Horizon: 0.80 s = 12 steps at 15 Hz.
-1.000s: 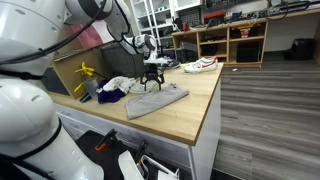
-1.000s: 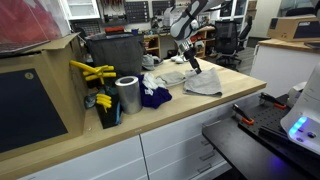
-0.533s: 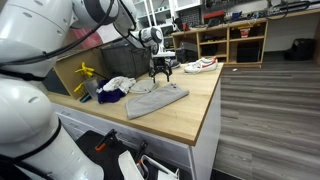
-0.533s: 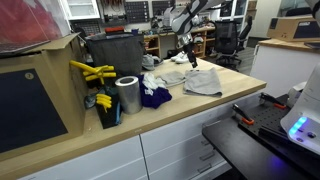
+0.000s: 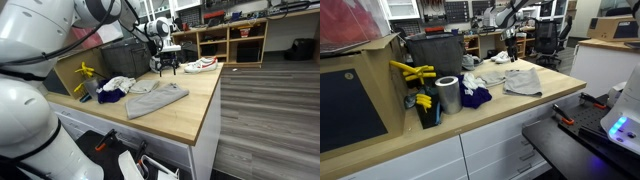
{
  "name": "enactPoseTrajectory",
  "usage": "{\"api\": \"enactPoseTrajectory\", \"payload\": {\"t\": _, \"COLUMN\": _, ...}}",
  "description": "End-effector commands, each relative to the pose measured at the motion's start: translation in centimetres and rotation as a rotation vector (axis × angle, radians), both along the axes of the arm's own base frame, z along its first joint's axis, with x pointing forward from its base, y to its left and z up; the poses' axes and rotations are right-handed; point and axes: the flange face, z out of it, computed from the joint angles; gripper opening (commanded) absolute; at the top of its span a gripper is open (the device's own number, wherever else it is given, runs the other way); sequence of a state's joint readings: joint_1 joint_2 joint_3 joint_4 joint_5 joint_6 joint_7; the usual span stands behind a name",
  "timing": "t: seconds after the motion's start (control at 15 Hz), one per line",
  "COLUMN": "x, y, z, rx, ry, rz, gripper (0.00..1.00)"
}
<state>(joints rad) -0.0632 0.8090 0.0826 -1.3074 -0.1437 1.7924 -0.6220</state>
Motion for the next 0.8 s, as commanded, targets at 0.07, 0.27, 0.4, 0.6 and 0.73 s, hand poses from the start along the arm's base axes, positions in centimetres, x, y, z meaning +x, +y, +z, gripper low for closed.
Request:
{"api": "enactPoseTrajectory", "payload": {"t": 0.07, "x": -0.4, "y": -0.2, "z": -1.7, "rx": 0.005, "ry": 0.039, "rz": 0.049, "gripper": 1.0}}
{"api": "enactPoseTrajectory", "payload": {"t": 0.27, "x": -0.2, "y": -0.6, "z": -3.3, "rx": 0.006, "ry": 0.06, "rz": 0.14, "gripper": 1.0}}
{"api": "enactPoseTrajectory", "payload": {"t": 0.4, "x": 0.3, "y": -0.9, "z": -4.0, "rx": 0.003, "ry": 0.047, "rz": 0.187, "gripper": 1.0}}
{"api": "enactPoseTrajectory", "payload": {"t": 0.6, "x": 1.1, "y": -1.5, "z": -3.9, "rx": 0.015, "ry": 0.015, "rz": 0.22, "gripper": 1.0}}
{"api": "enactPoseTrajectory", "payload": {"t": 0.73, "x": 1.4, "y": -2.2, "z": -3.9, "rx": 0.019, "ry": 0.0, "rz": 0.237, "gripper": 1.0}}
